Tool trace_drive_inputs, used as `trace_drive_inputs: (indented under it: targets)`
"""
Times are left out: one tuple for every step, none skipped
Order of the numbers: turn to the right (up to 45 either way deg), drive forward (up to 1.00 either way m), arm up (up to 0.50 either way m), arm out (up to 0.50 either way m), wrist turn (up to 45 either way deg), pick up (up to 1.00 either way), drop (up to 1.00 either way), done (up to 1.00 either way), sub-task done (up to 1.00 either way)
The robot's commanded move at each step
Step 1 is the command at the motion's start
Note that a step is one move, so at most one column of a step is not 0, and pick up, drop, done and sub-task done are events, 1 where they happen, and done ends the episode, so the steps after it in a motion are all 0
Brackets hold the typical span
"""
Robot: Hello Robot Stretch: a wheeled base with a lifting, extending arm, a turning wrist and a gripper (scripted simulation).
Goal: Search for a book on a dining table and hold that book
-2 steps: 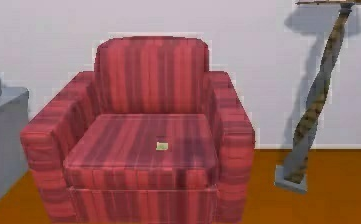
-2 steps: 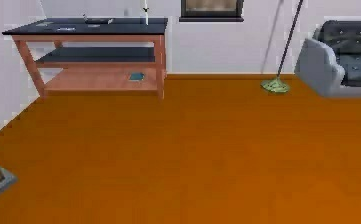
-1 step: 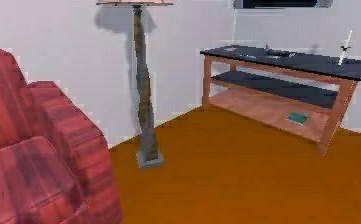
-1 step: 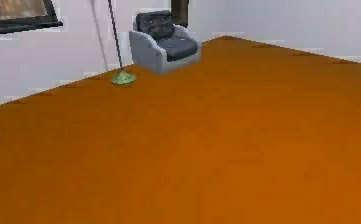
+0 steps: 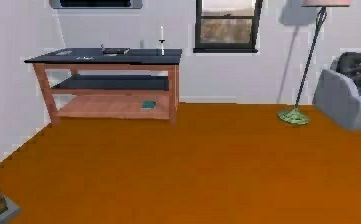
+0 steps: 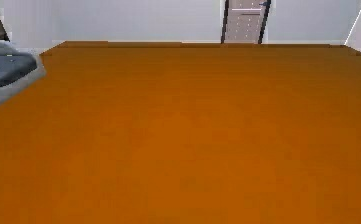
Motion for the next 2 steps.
trace_drive_inputs:
  targets:
    - [0.0,1.00,0.00,0.00,0.0,0.00,0.00,0.00,0.00]
    - [6.0,0.00,0.00,0.00,0.0,0.00,0.00,0.00,0.00]
